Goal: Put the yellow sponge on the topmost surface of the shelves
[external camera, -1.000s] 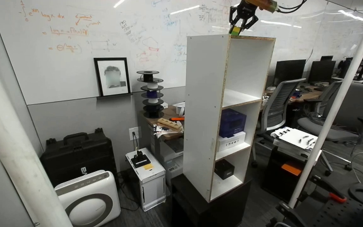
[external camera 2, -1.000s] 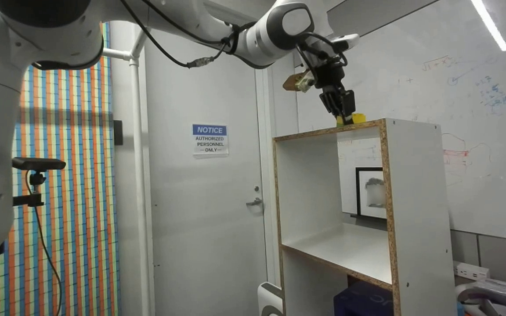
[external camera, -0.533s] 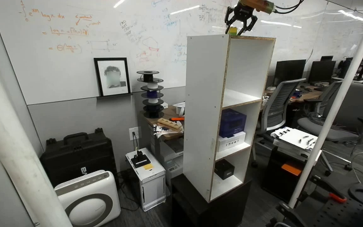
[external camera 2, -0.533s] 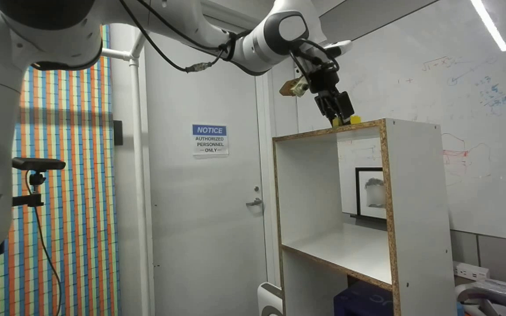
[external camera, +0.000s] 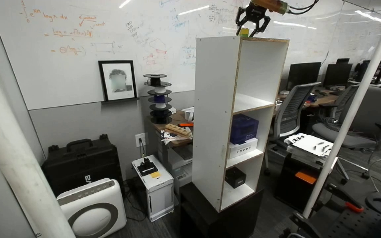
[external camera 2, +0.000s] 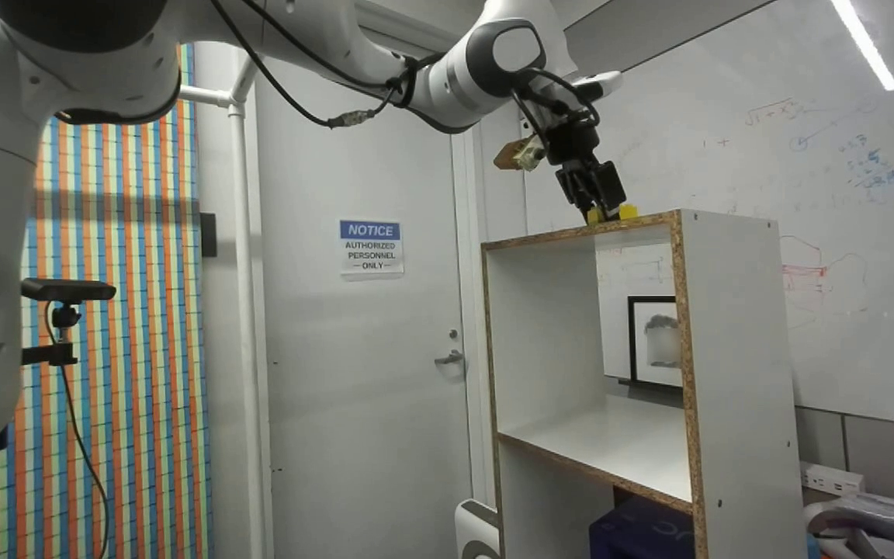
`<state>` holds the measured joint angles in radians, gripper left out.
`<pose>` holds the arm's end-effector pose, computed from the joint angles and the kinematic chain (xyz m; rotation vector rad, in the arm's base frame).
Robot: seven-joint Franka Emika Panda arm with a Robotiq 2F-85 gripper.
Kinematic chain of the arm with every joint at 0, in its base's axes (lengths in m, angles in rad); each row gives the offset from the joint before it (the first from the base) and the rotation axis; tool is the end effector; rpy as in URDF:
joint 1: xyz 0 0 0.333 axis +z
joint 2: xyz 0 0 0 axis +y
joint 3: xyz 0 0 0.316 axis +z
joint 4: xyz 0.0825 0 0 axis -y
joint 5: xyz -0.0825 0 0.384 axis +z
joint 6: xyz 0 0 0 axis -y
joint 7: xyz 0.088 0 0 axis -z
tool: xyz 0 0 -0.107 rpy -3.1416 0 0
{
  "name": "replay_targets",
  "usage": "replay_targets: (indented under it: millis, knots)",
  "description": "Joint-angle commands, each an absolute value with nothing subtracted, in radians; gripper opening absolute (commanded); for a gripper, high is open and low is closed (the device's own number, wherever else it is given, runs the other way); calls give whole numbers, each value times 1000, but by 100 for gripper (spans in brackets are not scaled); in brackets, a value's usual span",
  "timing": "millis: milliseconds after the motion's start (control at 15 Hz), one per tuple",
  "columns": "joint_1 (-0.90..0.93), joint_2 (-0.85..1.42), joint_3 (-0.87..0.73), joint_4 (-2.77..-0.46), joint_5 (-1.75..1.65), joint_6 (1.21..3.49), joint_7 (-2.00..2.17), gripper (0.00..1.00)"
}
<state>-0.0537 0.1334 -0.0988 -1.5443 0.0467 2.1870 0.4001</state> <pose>0.6367 -0.0917 0.6262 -2.8354 0.8236 -0.7578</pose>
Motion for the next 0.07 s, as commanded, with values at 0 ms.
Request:
replay_targets:
  millis: [0]
  knots:
    - [-57,135,-96,-1540,47,2183,400,69]
